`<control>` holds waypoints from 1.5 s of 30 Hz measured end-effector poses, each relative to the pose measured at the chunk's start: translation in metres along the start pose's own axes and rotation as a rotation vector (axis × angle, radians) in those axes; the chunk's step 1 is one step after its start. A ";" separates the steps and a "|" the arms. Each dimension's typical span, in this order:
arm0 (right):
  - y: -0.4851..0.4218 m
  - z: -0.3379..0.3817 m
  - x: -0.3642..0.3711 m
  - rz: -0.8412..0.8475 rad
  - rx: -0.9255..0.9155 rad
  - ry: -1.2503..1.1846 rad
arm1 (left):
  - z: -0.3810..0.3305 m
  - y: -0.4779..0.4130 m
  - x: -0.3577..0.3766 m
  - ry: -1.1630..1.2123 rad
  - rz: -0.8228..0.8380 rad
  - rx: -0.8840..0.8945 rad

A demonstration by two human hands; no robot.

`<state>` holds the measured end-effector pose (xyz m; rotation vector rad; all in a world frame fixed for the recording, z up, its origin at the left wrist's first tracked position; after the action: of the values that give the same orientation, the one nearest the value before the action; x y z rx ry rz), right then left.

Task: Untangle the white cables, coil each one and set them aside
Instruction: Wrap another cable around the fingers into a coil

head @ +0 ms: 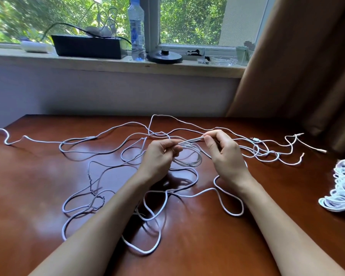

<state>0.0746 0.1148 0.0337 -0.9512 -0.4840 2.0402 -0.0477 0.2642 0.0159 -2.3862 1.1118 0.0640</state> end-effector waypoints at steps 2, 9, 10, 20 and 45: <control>0.000 0.001 0.001 -0.013 0.007 -0.018 | 0.003 0.000 0.001 -0.060 0.021 0.020; 0.001 -0.003 0.007 -0.030 0.074 -0.102 | 0.009 0.000 0.000 -0.085 0.070 0.007; 0.001 -0.003 0.007 -0.038 0.077 -0.109 | 0.009 0.001 0.000 -0.094 0.078 0.016; 0.001 0.005 0.006 -0.095 0.111 -0.239 | 0.008 0.001 -0.001 -0.129 0.053 0.048; 0.005 -0.012 0.011 0.334 0.113 0.143 | -0.002 -0.001 -0.008 0.232 -0.188 -0.241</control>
<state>0.0770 0.1209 0.0180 -1.1590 -0.1369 2.2455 -0.0527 0.2691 0.0196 -2.7596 1.0233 -0.1560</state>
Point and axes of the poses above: each hand's wrist, its own y-axis away from the middle knuckle, its own x-axis out of the palm, z = x × y, the point moved 2 cm from there along -y, towards the middle knuckle, and after that the axes turned 2 degrees about z, right-handed, at the moved point
